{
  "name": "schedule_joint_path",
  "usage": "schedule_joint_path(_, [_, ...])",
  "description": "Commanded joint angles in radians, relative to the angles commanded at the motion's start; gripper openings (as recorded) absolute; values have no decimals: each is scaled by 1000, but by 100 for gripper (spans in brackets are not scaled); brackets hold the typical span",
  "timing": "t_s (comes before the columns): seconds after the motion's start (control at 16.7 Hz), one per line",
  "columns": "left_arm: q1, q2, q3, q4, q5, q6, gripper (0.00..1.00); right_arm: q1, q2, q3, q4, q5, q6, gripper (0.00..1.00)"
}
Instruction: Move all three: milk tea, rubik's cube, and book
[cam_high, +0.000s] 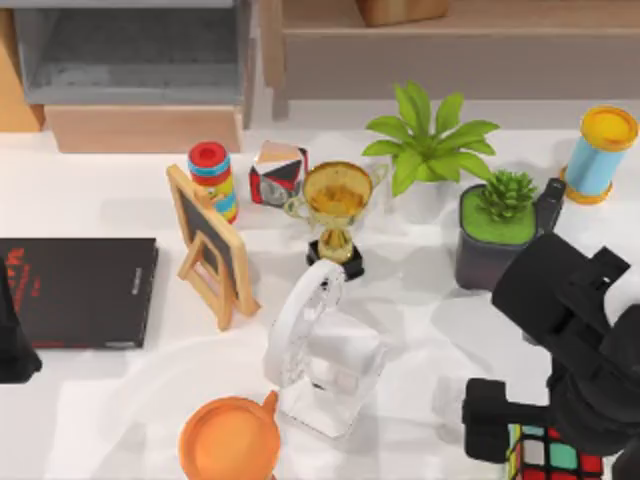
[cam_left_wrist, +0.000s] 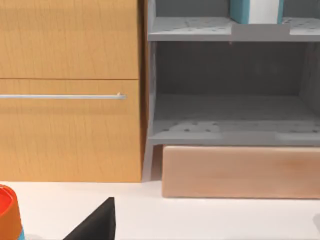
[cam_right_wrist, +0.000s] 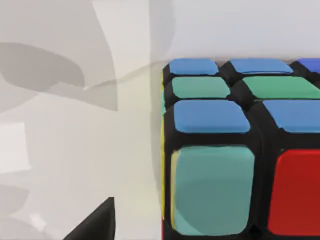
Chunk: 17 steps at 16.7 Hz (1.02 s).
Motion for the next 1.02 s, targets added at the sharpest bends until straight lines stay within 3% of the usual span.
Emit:
schedule_joint_path(0.06, [0,0,0,0,0,0,100,0,0,0,0,0,0,100])
schedule_joint_path(0.84, [0,0,0,0,0,0,100,0,0,0,0,0,0,2])
schedule_joint_path(1.02, [0,0,0,0,0,0,100,0,0,0,0,0,0,0])
